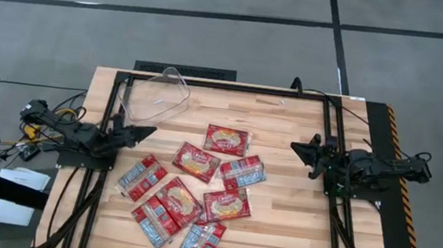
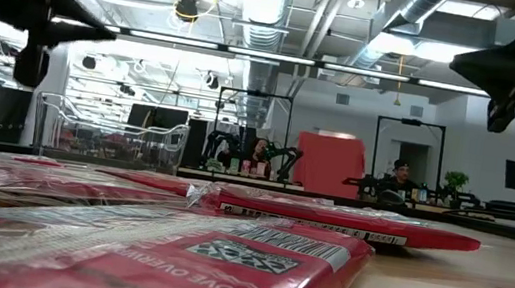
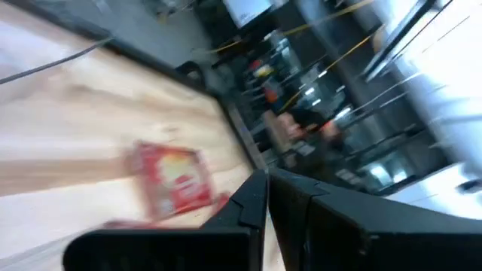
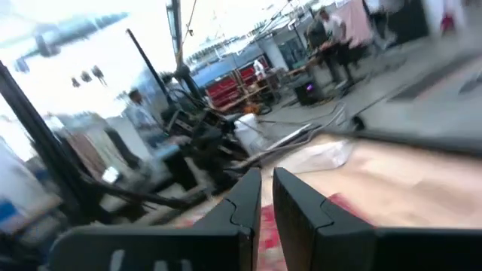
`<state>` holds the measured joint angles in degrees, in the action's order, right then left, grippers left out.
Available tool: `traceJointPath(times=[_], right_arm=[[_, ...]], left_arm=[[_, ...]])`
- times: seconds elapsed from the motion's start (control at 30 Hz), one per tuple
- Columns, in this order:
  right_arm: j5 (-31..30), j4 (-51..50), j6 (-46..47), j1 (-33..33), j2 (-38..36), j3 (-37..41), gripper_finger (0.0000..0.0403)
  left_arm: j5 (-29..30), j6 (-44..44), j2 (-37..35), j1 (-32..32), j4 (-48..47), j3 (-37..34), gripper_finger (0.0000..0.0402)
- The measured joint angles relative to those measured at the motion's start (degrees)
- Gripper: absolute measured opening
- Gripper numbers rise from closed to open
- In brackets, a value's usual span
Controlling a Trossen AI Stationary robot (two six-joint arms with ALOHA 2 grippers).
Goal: Sort popcorn bags into baskets
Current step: Put the red popcorn bag into the transparent bin
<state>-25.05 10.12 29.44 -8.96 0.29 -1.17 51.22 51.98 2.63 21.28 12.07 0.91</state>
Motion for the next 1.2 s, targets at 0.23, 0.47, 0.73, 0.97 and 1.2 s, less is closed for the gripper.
traceJointPath(times=[0.23,0.47,0.73,0.97,1.2], right_arm=[[-0.74,7.11,2.30,0.65,0.01,-0.11,0.0086],[-0.57,7.45,-6.17,2.06,1.45,-6.68,0.0182],[-0.77,-10.61,-18.51,3.73,17.30,-25.52,0.0238],[1.27,-29.31,-18.81,6.51,37.93,-40.04,0.0223],[8.68,-28.72,-12.78,11.02,54.93,-41.86,0.0224]], left_arm=[[-6.19,-14.31,3.07,0.00,25.08,1.22,0.0128],[-13.72,-15.72,20.23,0.00,25.62,16.27,0.0238],[-14.75,-14.94,40.07,-0.58,-10.01,41.52,0.0248],[-27.49,6.28,52.97,-2.73,-53.00,59.22,0.0229],[-31.75,13.80,61.51,-3.97,-57.90,55.45,0.0235]])
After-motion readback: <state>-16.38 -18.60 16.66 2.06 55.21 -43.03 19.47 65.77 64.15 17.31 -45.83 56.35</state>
